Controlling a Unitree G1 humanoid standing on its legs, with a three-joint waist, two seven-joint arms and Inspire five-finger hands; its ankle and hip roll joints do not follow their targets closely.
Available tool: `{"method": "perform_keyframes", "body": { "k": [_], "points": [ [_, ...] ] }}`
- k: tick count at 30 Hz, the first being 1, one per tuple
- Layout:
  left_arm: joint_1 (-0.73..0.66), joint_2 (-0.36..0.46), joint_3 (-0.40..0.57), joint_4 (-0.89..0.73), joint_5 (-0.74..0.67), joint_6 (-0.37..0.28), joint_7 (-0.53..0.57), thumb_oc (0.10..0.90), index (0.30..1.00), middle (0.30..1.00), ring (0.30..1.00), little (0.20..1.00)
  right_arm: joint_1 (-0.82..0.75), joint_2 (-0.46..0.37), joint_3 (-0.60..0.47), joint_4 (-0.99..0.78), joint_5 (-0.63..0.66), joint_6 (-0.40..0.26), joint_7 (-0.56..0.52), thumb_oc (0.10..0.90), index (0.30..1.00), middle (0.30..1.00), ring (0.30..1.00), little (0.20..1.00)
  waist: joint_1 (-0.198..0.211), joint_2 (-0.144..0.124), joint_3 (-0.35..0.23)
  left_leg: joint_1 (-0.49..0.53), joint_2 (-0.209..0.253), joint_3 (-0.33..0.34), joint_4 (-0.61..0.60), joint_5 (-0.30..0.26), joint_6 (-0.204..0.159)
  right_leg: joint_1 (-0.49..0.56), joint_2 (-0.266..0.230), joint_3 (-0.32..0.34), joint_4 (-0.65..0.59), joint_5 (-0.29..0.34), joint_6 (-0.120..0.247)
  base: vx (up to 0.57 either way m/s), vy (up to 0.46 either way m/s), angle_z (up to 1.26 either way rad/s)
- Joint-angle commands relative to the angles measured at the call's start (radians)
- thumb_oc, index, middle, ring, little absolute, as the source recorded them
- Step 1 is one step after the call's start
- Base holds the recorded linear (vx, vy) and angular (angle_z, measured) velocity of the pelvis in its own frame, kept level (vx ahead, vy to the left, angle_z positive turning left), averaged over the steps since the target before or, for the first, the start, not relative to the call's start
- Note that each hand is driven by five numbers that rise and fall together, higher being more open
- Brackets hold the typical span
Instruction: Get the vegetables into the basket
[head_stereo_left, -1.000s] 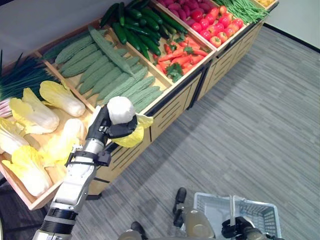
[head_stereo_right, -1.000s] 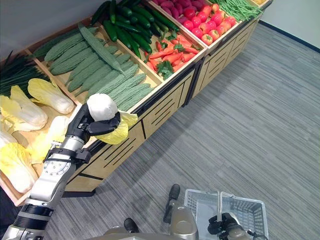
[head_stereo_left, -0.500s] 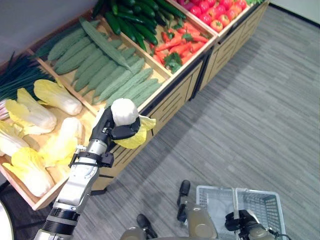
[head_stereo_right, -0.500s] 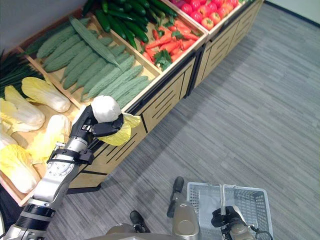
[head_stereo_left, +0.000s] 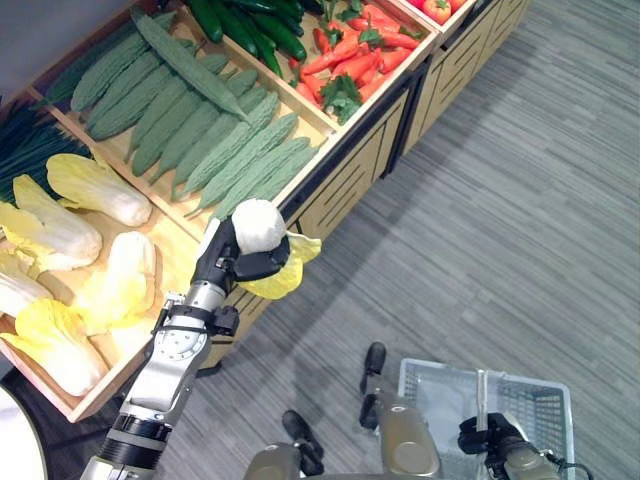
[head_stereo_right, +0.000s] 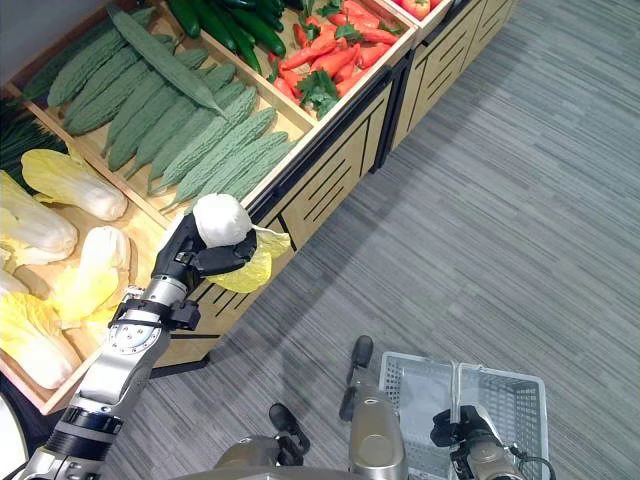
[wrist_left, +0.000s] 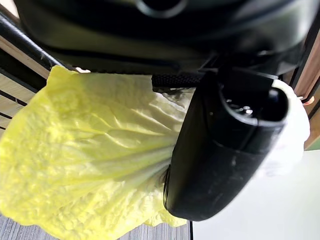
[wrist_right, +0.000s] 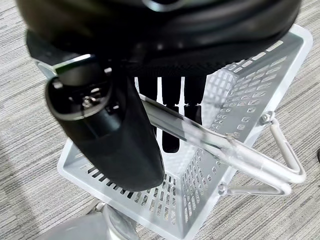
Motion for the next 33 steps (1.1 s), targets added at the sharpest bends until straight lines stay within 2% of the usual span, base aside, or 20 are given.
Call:
{"method": "perform_keyframes", "body": {
  "k": [1,2,3,4,5,6,7,8,10,11,13,14,15,22,26,27,29,32,33],
  "points": [
    [-0.045,0.044,0.054,-0.108,0.003,-0.115,0.015,0.4,0.3,0.3,0.3,0.3,0.011,-0.003,0.051,0.008,0.023,-0.029,-0.001,0.4,0.3,0.3,0.3,0.3,0.044,-0.075,-0.015,-0.108,0.157,-0.201,0.283,0.082,-0.08,0.132,-0.022,0.093,-0.009,-0.095,0.121,0.06,-0.235,-0.43],
    [-0.045,0.048,0.055,-0.107,0.003,-0.116,0.016,0.4,0.3,0.3,0.3,0.3,0.01,-0.006,0.056,0.007,0.025,-0.032,0.0,0.4,0.3,0.3,0.3,0.3,0.055,-0.085,-0.004,-0.137,0.153,-0.262,0.318,0.086,-0.077,0.142,-0.007,0.097,-0.014,-0.1,0.114,0.01,-0.252,-0.48],
    [-0.039,0.051,0.059,-0.106,0.007,-0.117,0.021,0.4,0.3,0.3,0.3,0.3,0.007,-0.009,0.062,0.007,0.021,-0.032,0.002,0.4,0.3,0.3,0.3,0.3,0.064,-0.106,0.004,-0.171,0.114,-0.338,0.335,0.106,-0.053,0.137,-0.005,0.097,-0.022,-0.088,0.098,-0.02,-0.115,-0.63],
    [-0.034,0.057,0.061,-0.104,0.012,-0.116,0.027,0.4,0.3,0.3,0.3,0.3,0.006,-0.011,0.067,0.009,0.021,-0.031,0.003,0.4,0.3,0.3,0.3,0.3,0.071,-0.117,0.004,-0.19,0.095,-0.39,0.308,0.097,-0.042,0.137,0.001,0.104,-0.024,-0.094,0.1,0.0,-0.03,-0.64],
    [-0.027,0.058,0.066,-0.107,0.016,-0.116,0.031,0.4,0.3,0.3,0.3,0.3,0.001,-0.013,0.071,0.006,0.025,-0.029,0.005,0.4,0.3,0.3,0.3,0.3,0.085,-0.128,0.003,-0.217,0.052,-0.47,0.252,0.062,-0.025,0.14,0.003,0.131,-0.035,-0.095,0.112,0.07,0.023,-0.6],
    [-0.026,0.057,0.067,-0.108,0.018,-0.115,0.031,0.4,0.3,0.3,0.3,0.3,-0.004,-0.013,0.074,0.004,0.032,-0.03,0.006,0.4,0.3,0.3,0.3,0.3,0.088,-0.136,0.006,-0.233,0.038,-0.506,0.202,0.059,-0.018,0.138,0.001,0.141,-0.038,-0.09,0.121,0.1,0.118,-0.39],
    [-0.016,0.062,0.065,-0.105,0.02,-0.121,0.034,0.4,0.3,0.3,0.3,0.3,-0.011,-0.016,0.076,0.006,0.038,-0.031,0.005,0.4,0.3,0.3,0.3,0.3,0.106,-0.133,0.006,-0.244,0.035,-0.579,0.106,0.063,-0.026,0.141,0.013,0.172,-0.046,-0.095,0.134,0.15,0.2,-0.37],
    [0.01,0.079,0.076,-0.105,0.024,-0.126,0.032,0.4,0.3,0.3,0.3,0.3,-0.031,-0.023,0.091,0.011,0.03,-0.031,0.006,0.4,0.3,0.3,0.3,0.3,0.128,-0.13,-0.002,-0.215,0.004,-0.683,0.044,0.055,-0.02,0.133,0.025,0.228,-0.037,-0.093,0.141,0.13,0.188,-0.6],
    [0.022,0.086,0.079,-0.112,0.021,-0.125,0.025,0.4,0.3,0.3,0.3,0.3,-0.035,-0.021,0.094,0.01,0.029,-0.032,0.008,0.4,0.3,0.3,0.3,0.3,0.123,-0.131,-0.011,-0.2,0.009,-0.666,0.022,0.058,-0.017,0.127,0.019,0.238,-0.032,-0.086,0.146,0.07,0.132,-1.08],
    [0.03,0.094,0.075,-0.117,0.012,-0.127,0.015,0.4,0.3,0.3,0.3,0.3,-0.039,-0.025,0.088,0.009,0.031,-0.028,0.007,0.4,0.3,0.3,0.3,0.3,0.119,-0.122,-0.02,-0.185,0.007,-0.644,-0.001,0.054,-0.013,0.126,0.007,0.252,-0.036,-0.075,0.156,0.06,0.199,-1.25],
    [0.032,0.094,0.071,-0.122,0.003,-0.127,0.012,0.4,0.3,0.3,0.3,0.3,-0.049,-0.026,0.078,0.006,0.042,-0.029,0.002,0.4,0.3,0.3,0.3,0.3,0.116,-0.108,-0.022,-0.181,-0.024,-0.634,0.007,0.049,-0.001,0.12,-0.015,0.262,-0.034,-0.067,0.157,0.03,0.238,-0.69],
    [0.031,0.094,0.07,-0.121,0.003,-0.127,0.012,0.4,0.3,0.3,0.3,0.3,-0.049,-0.027,0.078,0.006,0.042,-0.029,0.002,0.4,0.3,0.3,0.3,0.3,0.116,-0.108,-0.022,-0.181,-0.026,-0.632,0.008,0.048,0.001,0.119,-0.017,0.264,-0.033,-0.068,0.158,0.03,0.366,-0.1],
    [0.037,0.1,0.071,-0.123,-0.001,-0.127,0.017,0.4,0.3,0.3,0.3,0.3,-0.064,-0.026,0.076,-0.01,0.047,-0.026,0.0,0.4,0.3,0.3,0.3,0.3,0.111,-0.098,-0.019,-0.16,-0.064,-0.599,0.009,0.034,0.019,0.113,-0.045,0.289,-0.02,-0.054,0.167,0.02,0.256,0.03],
    [0.043,0.108,0.072,-0.121,0.009,-0.121,0.023,0.4,0.3,0.3,0.3,0.3,-0.085,-0.007,0.074,-0.026,0.041,-0.018,0.0,0.4,0.3,0.3,0.3,0.3,0.11,-0.101,-0.01,-0.136,-0.116,-0.558,0.033,-0.012,0.053,0.103,-0.086,0.333,-0.014,-0.025,0.195,-0.01,0.182,-0.2],
    [0.028,0.118,0.065,-0.128,0.018,-0.118,0.02,0.4,0.3,0.3,0.3,0.3,-0.083,-0.01,0.06,-0.041,0.037,-0.014,0.001,0.4,0.3,0.3,0.3,0.3,0.091,-0.108,0.0,-0.148,-0.15,-0.518,0.09,-0.061,0.072,0.084,-0.129,0.36,-0.026,0.024,0.222,-0.06,0.152,-0.16],
    [0.027,0.119,0.065,-0.127,0.018,-0.119,0.02,0.4,0.3,0.3,0.3,0.3,-0.083,-0.009,0.06,-0.042,0.037,-0.013,0.0,0.4,0.3,0.3,0.3,0.3,0.095,-0.109,0.001,-0.15,-0.15,-0.514,0.094,-0.064,0.073,0.082,-0.129,0.364,-0.026,0.025,0.223,-0.11,0.225,-0.26],
    [0.013,0.126,0.06,-0.125,0.025,-0.121,0.016,0.4,0.3,0.3,0.3,0.3,-0.09,-0.009,0.053,-0.045,0.034,-0.009,0.001,0.4,0.3,0.3,0.3,0.3,0.076,-0.123,0.009,-0.144,-0.163,-0.441,0.136,-0.106,0.096,0.05,-0.157,0.402,-0.051,0.104,0.258,-0.13,0.259,-0.36],
    [0.011,0.127,0.057,-0.118,0.026,-0.122,0.012,0.4,0.3,0.3,0.3,0.3,-0.096,-0.006,0.047,-0.048,0.033,-0.005,-0.002,0.4,0.3,0.3,0.3,0.3,0.079,-0.124,0.01,-0.128,-0.159,-0.396,0.138,-0.112,0.104,0.031,-0.164,0.413,-0.056,0.137,0.269,-0.08,0.158,-1.17],
    [0.008,0.126,0.053,-0.113,0.022,-0.121,0.01,0.4,0.3,0.3,0.3,0.3,-0.099,-0.004,0.047,-0.056,0.028,-0.003,-0.003,0.4,0.3,0.3,0.3,0.3,0.081,-0.108,0.01,-0.106,-0.142,-0.374,0.114,-0.1,0.102,0.029,-0.163,0.383,-0.046,0.127,0.269,-0.07,0.054,-0.83]
  ]
}}
